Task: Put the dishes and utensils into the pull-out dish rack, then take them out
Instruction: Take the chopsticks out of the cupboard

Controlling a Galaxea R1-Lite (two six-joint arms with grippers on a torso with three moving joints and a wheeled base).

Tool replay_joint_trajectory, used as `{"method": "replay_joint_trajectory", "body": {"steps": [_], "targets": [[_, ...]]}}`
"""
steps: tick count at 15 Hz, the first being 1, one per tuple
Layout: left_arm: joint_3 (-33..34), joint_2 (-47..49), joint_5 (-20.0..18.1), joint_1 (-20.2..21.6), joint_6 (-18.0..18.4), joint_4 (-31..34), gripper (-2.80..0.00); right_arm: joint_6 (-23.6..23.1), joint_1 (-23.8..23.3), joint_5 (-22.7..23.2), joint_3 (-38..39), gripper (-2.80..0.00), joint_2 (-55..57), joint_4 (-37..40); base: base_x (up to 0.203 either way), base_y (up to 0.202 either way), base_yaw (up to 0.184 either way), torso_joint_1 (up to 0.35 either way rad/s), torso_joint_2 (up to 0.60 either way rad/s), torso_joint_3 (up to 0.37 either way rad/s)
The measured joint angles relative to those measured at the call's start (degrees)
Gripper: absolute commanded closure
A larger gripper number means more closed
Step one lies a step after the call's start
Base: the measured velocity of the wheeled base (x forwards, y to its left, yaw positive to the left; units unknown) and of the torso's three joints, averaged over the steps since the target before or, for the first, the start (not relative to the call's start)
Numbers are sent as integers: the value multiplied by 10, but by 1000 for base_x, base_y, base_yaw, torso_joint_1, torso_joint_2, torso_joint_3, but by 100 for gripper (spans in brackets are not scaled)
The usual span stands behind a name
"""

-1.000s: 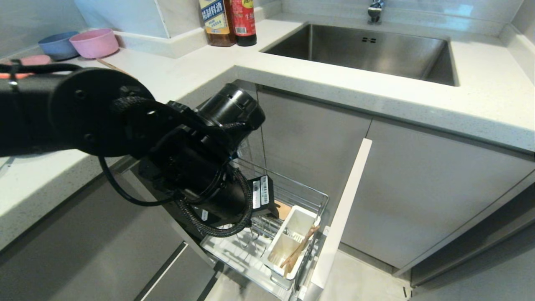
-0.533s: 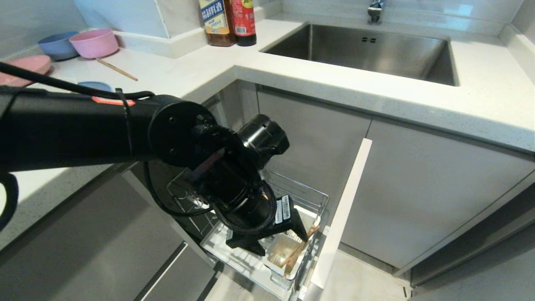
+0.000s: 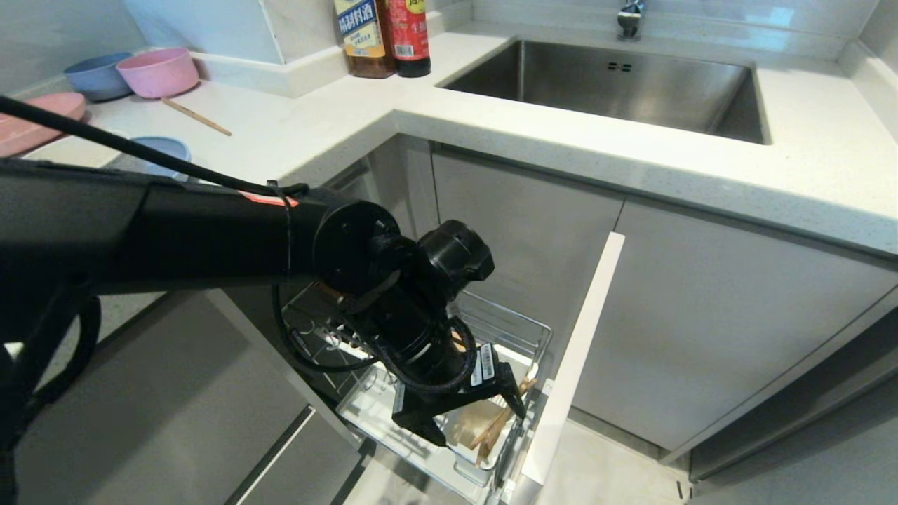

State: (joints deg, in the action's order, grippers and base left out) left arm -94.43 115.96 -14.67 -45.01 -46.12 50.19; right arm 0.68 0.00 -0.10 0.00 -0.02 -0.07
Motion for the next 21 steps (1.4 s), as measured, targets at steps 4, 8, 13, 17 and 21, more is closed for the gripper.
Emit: {"method": "replay_joint_trajectory", "body": {"steps": [4,8,13,17,21], "targets": [[-5,25,0,8,0,1,-280,0,0,0,0,0,0,0,0,0,0,0,0,0],[-5,40,0,12,0,2,-280,0,0,0,0,0,0,0,0,0,0,0,0,0],[-10,45,-1,12,-5,2,-280,0,0,0,0,0,0,0,0,0,0,0,0,0],[-16,30,-33,12,-16,-1,-280,0,0,0,0,0,0,0,0,0,0,0,0,0],[-17,34,-34,13,-16,-2,-280,0,0,0,0,0,0,0,0,0,0,0,0,0]]}}
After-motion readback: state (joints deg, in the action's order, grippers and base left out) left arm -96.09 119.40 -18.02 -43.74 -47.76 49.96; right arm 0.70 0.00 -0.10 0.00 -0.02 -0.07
